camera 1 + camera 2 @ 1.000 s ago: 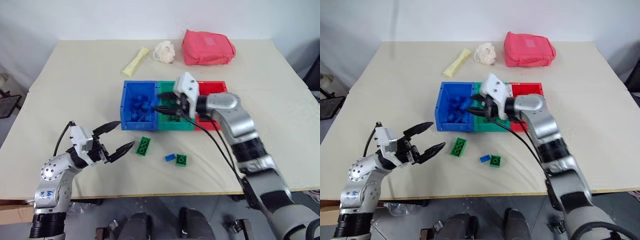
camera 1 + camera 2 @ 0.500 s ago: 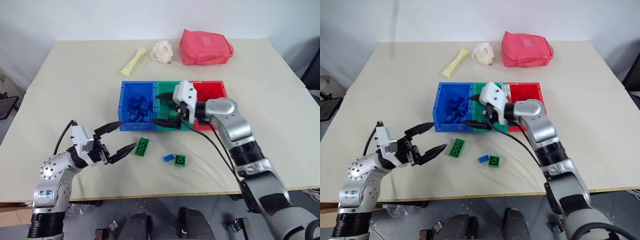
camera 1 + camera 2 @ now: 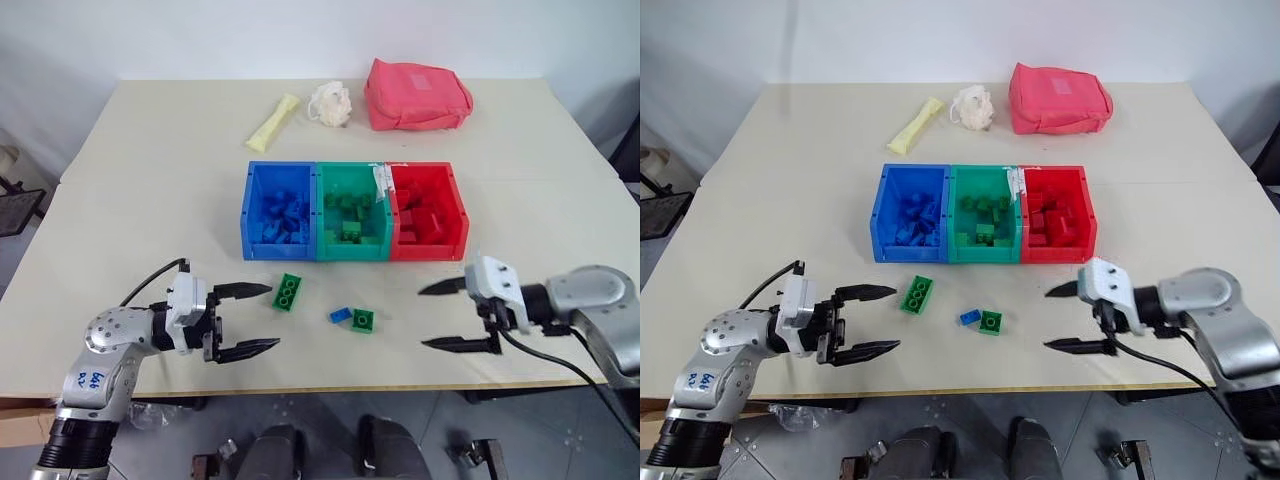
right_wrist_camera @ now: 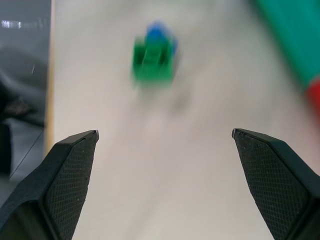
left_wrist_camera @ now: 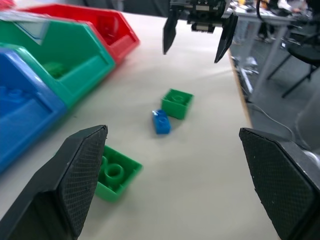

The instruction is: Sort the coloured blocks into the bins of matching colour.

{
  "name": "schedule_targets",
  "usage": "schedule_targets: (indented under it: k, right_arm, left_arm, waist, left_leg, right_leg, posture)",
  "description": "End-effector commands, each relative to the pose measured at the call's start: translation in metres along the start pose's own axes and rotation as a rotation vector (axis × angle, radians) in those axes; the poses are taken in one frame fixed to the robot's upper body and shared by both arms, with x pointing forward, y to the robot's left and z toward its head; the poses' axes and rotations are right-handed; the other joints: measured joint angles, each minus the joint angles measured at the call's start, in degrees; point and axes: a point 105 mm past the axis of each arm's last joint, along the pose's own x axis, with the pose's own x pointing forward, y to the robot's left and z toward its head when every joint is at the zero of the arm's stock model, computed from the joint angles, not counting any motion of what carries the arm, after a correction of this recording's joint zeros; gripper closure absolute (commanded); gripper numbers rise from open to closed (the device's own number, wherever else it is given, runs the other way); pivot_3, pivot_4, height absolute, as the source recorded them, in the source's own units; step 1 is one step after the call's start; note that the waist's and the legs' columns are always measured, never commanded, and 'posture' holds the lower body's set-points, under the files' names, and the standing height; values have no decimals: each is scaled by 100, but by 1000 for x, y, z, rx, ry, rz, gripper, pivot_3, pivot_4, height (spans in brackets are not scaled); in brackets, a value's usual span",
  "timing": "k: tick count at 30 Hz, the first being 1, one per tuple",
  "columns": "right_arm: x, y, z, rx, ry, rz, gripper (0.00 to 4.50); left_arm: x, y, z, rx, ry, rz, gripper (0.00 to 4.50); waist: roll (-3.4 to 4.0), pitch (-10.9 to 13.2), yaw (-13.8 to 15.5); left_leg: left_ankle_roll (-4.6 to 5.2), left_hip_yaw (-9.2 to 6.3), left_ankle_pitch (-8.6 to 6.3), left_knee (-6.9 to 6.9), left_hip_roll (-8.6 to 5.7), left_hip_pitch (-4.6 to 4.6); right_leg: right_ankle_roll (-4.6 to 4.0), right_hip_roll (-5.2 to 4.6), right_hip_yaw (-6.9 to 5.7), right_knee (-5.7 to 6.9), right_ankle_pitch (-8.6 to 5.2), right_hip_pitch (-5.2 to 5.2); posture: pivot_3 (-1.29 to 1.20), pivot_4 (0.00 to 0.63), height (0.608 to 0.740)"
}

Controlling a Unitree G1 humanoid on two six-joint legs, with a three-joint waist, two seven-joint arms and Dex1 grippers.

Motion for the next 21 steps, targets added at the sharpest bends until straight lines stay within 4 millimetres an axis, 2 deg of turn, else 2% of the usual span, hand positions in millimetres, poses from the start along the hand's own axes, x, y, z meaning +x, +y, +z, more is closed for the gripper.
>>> schedule_targets:
  k: [1,3,10,14,20,21]
  right_arm:
    - [-9,4,12,-27,-11,-24,21]
    - [-5,6,16,-34,-20,-24,21]
    - [32,3,38,-66,-75,0,21]
    - [68,1,40,-94,-62,34,21]
    - [92,-4,41,-107,-56,52,21]
    - [94,-5,41,-109,-52,53,194]
  left_arm:
    - [-2,0,2,1,-15,-21,0]
    - [-1,0,3,1,-20,-26,0]
    - [3,-4,2,-13,-45,-53,0]
    - [5,-13,-3,-28,-44,-80,0]
    - [9,-22,-4,-36,-53,-95,0]
    - [9,-23,-4,-37,-54,-96,0]
  waist:
    - [0,0,-9]
    - [0,0,-15]
    - [0,0,-14]
    - [0,0,-22]
    - [0,0,-9]
    - [0,0,-9]
  left_leg:
    - [-1,0,0,0,2,1]
    - [-2,3,0,0,6,0]
    - [-5,-2,-2,1,8,0]
    - [-5,-6,-2,-2,3,-5]
    - [-3,-8,-1,6,-1,-8]
    - [-3,-10,-1,8,-1,-8]
  right_leg:
    - [0,0,1,0,0,1]
    - [0,2,1,-4,0,0]
    - [0,2,5,-8,0,-1]
    - [0,2,4,-9,0,-2]
    - [0,9,0,-5,0,-1]
    - [0,10,0,-2,0,-1]
  posture:
    - [0,150,740]
    - [0,150,740]
    - [0,150,740]
    - [0,150,740]
    - [0,150,740]
    - [0,150,740]
